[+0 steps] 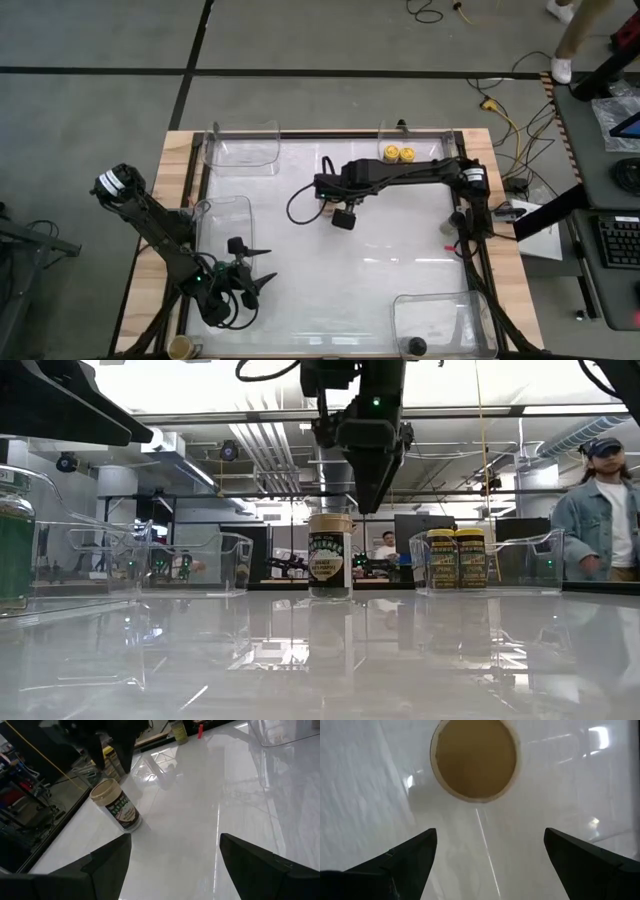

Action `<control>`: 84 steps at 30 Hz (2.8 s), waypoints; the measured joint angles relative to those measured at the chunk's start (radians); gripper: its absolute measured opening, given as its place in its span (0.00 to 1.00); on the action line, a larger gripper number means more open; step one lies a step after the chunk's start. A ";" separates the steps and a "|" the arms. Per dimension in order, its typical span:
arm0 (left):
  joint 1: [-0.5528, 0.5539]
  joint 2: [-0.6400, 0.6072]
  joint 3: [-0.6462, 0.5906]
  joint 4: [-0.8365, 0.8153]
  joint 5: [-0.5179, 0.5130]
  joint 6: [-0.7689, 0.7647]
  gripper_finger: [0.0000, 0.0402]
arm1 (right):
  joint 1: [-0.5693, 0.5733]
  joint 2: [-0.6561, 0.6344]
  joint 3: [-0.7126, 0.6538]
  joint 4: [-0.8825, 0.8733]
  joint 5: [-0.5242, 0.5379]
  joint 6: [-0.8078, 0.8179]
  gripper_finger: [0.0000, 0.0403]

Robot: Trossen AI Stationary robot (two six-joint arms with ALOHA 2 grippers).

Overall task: Sort spices by type
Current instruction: Put the top gold seasoning bottle into the top left transparent bin

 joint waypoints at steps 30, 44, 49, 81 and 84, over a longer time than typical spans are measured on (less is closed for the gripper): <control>0.023 -0.001 0.000 -0.008 0.029 -0.007 0.72 | 0.013 0.000 -0.101 0.409 -0.141 -0.136 0.89; 0.148 -0.141 0.000 -0.006 0.103 0.112 0.72 | 0.042 -0.076 -0.095 0.360 -0.110 -0.137 0.89; 0.268 -0.162 0.000 0.007 0.207 0.178 0.76 | 0.077 -0.114 -0.096 0.322 -0.068 -0.120 0.89; 0.968 0.046 0.089 0.376 1.133 0.557 0.92 | 0.156 -0.373 -0.423 0.308 -0.064 -0.073 0.89; 0.985 0.086 0.127 0.316 1.141 0.562 0.93 | 0.158 -0.383 -0.447 0.312 -0.065 -0.072 0.89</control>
